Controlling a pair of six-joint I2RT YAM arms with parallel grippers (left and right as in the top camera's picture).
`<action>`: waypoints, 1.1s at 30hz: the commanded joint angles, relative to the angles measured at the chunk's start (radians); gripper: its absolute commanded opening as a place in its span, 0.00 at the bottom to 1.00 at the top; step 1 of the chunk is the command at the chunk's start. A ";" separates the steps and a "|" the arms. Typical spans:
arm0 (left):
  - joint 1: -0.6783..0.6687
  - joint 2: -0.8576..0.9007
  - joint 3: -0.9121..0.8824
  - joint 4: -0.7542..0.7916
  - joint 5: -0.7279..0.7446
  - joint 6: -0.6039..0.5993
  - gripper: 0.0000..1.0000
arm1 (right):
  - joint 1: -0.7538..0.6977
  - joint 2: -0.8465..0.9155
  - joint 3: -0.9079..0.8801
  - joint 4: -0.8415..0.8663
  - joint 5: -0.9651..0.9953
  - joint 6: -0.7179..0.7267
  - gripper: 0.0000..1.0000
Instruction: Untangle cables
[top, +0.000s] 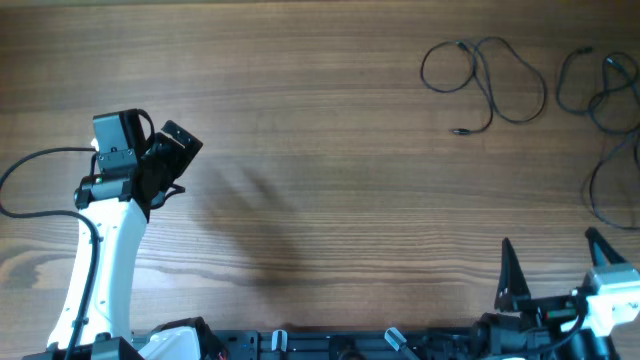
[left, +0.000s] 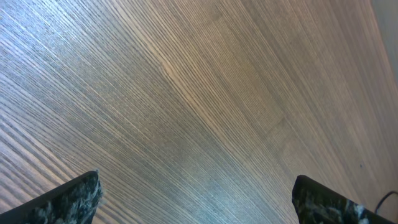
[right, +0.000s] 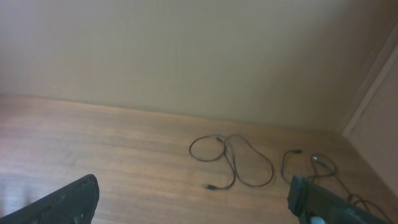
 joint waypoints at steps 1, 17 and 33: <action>0.005 -0.008 -0.001 0.000 -0.016 0.013 1.00 | 0.002 -0.014 -0.018 -0.055 -0.055 0.014 1.00; 0.005 -0.008 -0.001 0.000 -0.016 0.013 1.00 | 0.018 -0.039 -0.310 0.251 -0.134 -0.091 1.00; 0.005 -0.008 -0.001 0.000 -0.016 0.013 1.00 | 0.019 -0.198 -1.042 1.124 -0.092 0.225 1.00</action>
